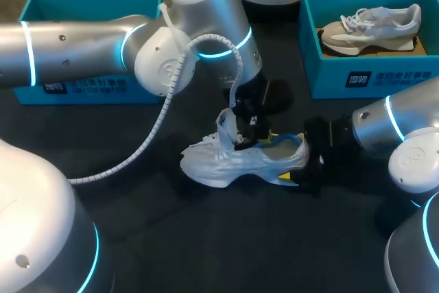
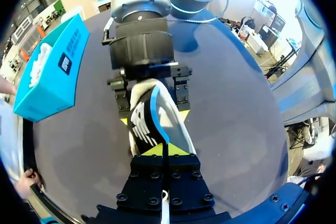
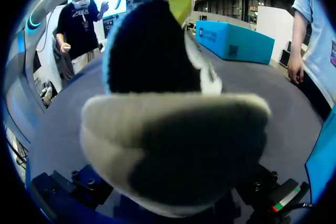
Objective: Take the shoe out of the shoebox, open the shoe tongue, remove and reinsert the insole, then place the shoe into the shoebox
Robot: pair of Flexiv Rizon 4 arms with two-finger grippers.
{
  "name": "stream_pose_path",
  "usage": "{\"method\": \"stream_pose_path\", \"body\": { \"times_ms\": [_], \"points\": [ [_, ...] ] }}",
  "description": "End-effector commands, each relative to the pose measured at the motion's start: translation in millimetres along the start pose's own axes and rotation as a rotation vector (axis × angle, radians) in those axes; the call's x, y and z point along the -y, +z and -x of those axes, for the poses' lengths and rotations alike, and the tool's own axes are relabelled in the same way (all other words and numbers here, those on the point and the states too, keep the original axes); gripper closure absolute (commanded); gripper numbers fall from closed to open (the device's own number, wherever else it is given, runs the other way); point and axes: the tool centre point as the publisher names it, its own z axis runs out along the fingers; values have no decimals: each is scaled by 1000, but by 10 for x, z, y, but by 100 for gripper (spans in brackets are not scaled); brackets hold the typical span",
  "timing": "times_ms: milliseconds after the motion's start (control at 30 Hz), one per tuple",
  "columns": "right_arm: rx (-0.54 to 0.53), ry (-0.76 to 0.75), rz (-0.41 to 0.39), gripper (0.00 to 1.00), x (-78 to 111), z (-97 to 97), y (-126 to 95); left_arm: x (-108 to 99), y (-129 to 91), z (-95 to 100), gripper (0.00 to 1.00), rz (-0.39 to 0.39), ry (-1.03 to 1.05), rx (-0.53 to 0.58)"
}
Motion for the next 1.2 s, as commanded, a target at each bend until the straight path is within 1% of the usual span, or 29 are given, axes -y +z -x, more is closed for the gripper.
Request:
{"method": "stream_pose_path", "body": {
  "times_ms": [33, 200, 400, 600, 733, 833, 967, 1200],
  "points": [
    [2, -1, -3, 100, 34, 25, 46, 50, -7, -4, 100, 13, 1, 0],
    [2, -1, -3, 100, 34, 25, 46, -22, -57, -43, 100, 28, -13, 20],
    [2, -1, -3, 100, 34, 25, 46, -103, -143, -95, 100, 7, -36, 45],
    [2, -1, -3, 100, 34, 25, 46, -62, -263, -133, 100, -4, -21, 80],
    [2, -1, -3, 100, 34, 25, 46, -58, -262, -108, 100, -9, -21, 84],
    [2, -1, -3, 100, 34, 25, 46, -49, -304, -103, 100, -19, -19, 108],
    [2, -1, -3, 100, 34, 25, 46, -29, -313, -83, 100, -24, -12, 102],
    [2, -1, -3, 100, 34, 25, 46, 99, -306, -43, 100, -47, 10, 101]
  ]
}}
